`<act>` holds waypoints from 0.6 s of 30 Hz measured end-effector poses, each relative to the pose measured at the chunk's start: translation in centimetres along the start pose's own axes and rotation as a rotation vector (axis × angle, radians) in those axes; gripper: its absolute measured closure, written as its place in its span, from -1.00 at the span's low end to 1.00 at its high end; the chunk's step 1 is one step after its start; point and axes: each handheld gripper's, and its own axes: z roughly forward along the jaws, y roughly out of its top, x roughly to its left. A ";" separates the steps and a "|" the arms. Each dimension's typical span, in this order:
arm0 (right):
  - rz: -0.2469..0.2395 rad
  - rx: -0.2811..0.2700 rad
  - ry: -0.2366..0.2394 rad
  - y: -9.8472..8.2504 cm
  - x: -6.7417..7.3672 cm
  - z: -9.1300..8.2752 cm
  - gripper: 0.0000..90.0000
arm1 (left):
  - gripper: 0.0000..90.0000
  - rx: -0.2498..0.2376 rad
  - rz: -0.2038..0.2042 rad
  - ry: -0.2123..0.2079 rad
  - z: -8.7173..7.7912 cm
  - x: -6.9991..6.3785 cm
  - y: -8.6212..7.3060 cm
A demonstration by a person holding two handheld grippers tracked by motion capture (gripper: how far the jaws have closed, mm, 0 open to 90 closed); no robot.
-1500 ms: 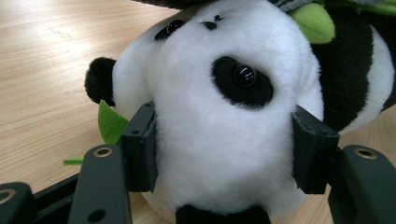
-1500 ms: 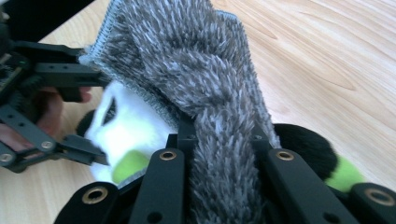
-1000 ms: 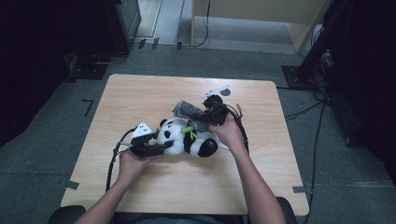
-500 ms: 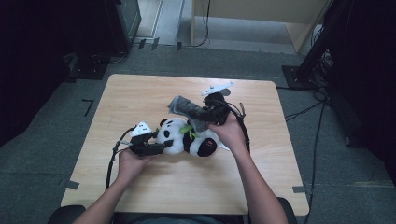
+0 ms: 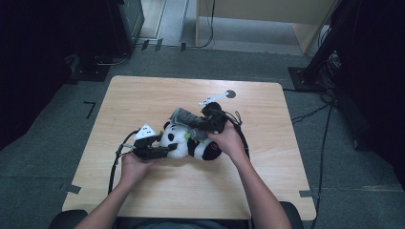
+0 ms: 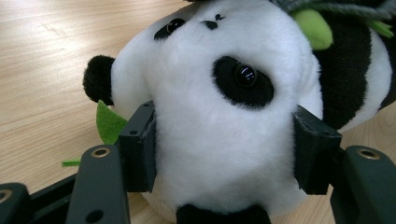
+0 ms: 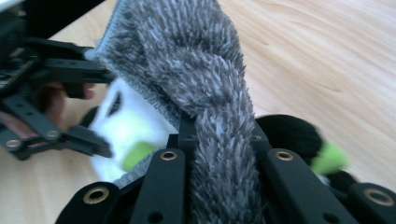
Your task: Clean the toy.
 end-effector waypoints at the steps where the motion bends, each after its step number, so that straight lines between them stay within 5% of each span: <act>1: 0.007 -0.004 -0.005 -0.1 -0.3 -0.2 0.71 | -0.19 0.000 0.000 0.000 0.0 0.0 0.0; 10: 0.066 -0.036 -0.098 -0.3 -2.8 -2.9 0.71 | -0.20 -0.007 -0.007 -0.007 -0.1 0.1 -0.1; 12: 0.081 -0.048 -0.086 -0.3 -3.0 -3.5 0.71 | -0.21 -0.011 -0.003 -0.007 0.0 0.1 -0.1; 16: 0.057 -0.072 -0.081 0.2 -2.3 -4.2 0.71 | -0.23 -0.016 -0.008 -0.010 -0.1 0.2 -0.1; 18: 0.008 -0.098 -0.057 1.1 -0.6 -4.5 0.71 | -0.23 -0.023 -0.006 -0.010 -0.1 0.1 -0.1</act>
